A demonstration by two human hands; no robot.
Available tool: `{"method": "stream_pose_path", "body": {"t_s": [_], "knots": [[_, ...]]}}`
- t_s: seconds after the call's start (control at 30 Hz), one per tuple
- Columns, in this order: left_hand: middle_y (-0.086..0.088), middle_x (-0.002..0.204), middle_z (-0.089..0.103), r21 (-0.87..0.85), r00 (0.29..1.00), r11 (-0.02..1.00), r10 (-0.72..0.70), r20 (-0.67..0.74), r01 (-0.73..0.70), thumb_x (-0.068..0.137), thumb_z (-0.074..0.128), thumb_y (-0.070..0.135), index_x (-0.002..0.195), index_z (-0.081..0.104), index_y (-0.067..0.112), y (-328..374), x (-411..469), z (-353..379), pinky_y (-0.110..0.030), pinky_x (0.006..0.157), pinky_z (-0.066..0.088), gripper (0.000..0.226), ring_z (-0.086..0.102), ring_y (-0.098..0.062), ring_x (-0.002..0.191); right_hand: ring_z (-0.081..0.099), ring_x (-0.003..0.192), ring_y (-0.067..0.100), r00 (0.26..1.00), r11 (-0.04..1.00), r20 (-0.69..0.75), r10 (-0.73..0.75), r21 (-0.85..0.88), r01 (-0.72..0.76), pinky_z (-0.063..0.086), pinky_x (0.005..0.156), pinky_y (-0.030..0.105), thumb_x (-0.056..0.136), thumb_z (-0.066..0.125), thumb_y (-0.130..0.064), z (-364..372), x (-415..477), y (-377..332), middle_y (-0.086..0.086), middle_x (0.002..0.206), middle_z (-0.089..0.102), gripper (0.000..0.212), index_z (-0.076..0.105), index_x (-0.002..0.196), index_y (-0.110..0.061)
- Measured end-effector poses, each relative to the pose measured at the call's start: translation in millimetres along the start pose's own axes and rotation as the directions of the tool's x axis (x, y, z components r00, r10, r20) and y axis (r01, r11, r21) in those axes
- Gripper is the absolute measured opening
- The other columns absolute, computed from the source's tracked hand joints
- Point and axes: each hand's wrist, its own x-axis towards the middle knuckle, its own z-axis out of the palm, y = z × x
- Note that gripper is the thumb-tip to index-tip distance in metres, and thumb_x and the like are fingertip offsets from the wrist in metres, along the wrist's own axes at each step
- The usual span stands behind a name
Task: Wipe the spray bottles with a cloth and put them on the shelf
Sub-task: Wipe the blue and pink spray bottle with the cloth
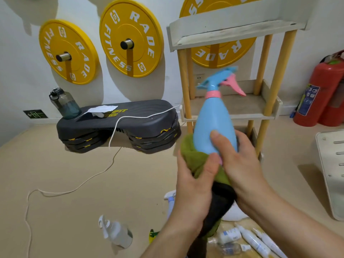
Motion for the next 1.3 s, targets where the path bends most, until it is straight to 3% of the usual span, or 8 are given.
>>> {"method": "stream_pose_path", "body": {"t_s": [0.17, 0.37, 0.53, 0.67, 0.8, 1.03, 1.2, 1.3], "knots": [[0.008, 0.148, 0.041, 0.694, 0.896, 0.585, 0.391, 0.21, -0.418, 0.08, 0.067, 0.056, 0.144, 0.03, 0.038, 3.5, 15.9, -17.0, -0.029, 0.112, 0.036, 0.075, 0.04, -0.007, 0.138, 0.073, 0.097, 0.028, 0.94, 0.875, 0.162, 0.299, 0.346, -0.338, 0.059, 0.087, 0.039, 0.094, 0.06, -0.038, -5.3, 4.0, -15.5, 0.012, 0.101, 0.077, 0.037, 0.067, 0.115, -0.008], [-0.002, 0.118, 0.051, 0.767, 0.613, 0.031, 0.622, 0.487, -0.641, 0.093, 0.053, 0.056, 0.127, 0.048, 0.019, 34.0, 30.5, -39.7, -0.033, 0.087, 0.05, 0.051, 0.06, -0.028, 0.101, 0.069, 0.081, 0.021, 0.848, 0.739, 0.391, 0.358, 0.436, -0.513, 0.058, 0.077, 0.029, 0.089, 0.063, -0.041, -6.8, -3.5, -14.6, 0.014, 0.106, 0.074, 0.048, 0.066, 0.121, -0.005], [0.008, 0.086, 0.067, 0.717, 0.709, 0.477, 0.705, 0.033, -0.508, 0.101, 0.047, 0.039, 0.092, 0.06, 0.029, 42.1, 31.0, -28.0, -0.022, 0.077, 0.046, 0.019, 0.063, -0.011, 0.083, 0.068, 0.096, 0.025, 0.82, 0.707, 0.474, 0.321, 0.457, -0.54, 0.051, 0.095, 0.045, 0.078, 0.061, -0.049, -0.8, -11.5, -5.1, 0.015, 0.113, 0.073, 0.058, 0.066, 0.123, -0.011], [0.004, 0.084, 0.075, 0.016, 0.906, 0.997, 0.073, -0.417, -0.073, 0.1, 0.053, 0.039, 0.083, 0.073, 0.016, 51.7, 41.0, -25.9, -0.033, 0.084, 0.054, 0.035, 0.071, -0.014, 0.08, 0.071, 0.101, 0.026, 0.911, 0.768, 0.336, 0.241, 0.508, -0.39, 0.058, 0.089, 0.044, 0.074, 0.07, -0.033, 1.1, -6.2, -3.3, 0.016, 0.113, 0.073, 0.059, 0.058, 0.126, -0.008], [0.003, 0.11, 0.075, 0.158, 0.973, 0.985, 0.104, -0.205, -0.072, 0.091, 0.048, 0.051, 0.106, 0.074, 0.019, 43.0, 24.1, -8.9, -0.038, 0.101, 0.051, 0.044, 0.068, -0.015, 0.109, 0.072, 0.101, 0.029, 0.978, 0.818, 0.107, 0.179, 0.537, -0.208, 0.06, 0.081, 0.041, 0.064, 0.081, -0.024, 11.6, -0.6, 4.3, 0.015, 0.119, 0.071, 0.077, 0.052, 0.133, -0.011], [0.01, 0.084, 0.074, 0.499, 0.796, 0.754, 0.575, -0.188, -0.427, 0.093, 0.046, 0.038, 0.084, 0.072, 0.021, 27.7, 35.0, -27.1, -0.027, 0.085, 0.051, 0.032, 0.069, -0.011, 0.086, 0.071, 0.103, 0.029, 0.861, 0.714, 0.403, 0.31, 0.5, -0.491, 0.061, 0.081, 0.039, 0.077, 0.069, -0.033, 19.9, -23.3, 17.3, 0.018, 0.112, 0.073, 0.058, 0.062, 0.126, -0.004], [-0.007, 0.07, 0.069, 0.019, 0.903, 1.0, 0.007, -0.429, 0.001, 0.09, 0.056, 0.031, 0.058, 0.069, 0.017, 29.2, 49.4, -37.8, -0.042, 0.079, 0.051, 0.037, 0.061, -0.027, 0.073, 0.073, 0.1, 0.023, 0.944, 0.851, 0.297, 0.147, 0.448, -0.273, 0.061, 0.077, 0.035, 0.068, 0.084, -0.026, 15.4, -26.2, 21.2, 0.01, 0.112, 0.074, 0.069, 0.056, 0.129, -0.01], [-0.014, 0.088, 0.074, -0.398, 0.897, 0.86, -0.409, -0.167, 0.318, 0.087, 0.05, 0.036, 0.082, 0.072, 0.012, 27.8, 35.9, -28.9, -0.035, 0.077, 0.056, 0.033, 0.07, -0.03, 0.076, 0.071, 0.1, 0.015, 0.981, 0.984, 0.195, -0.019, 0.179, -0.017, 0.06, 0.082, 0.032, 0.061, 0.086, -0.03, 11.7, -21.2, 30.3, 0.001, 0.113, 0.073, 0.075, 0.053, 0.127, -0.018]]}}
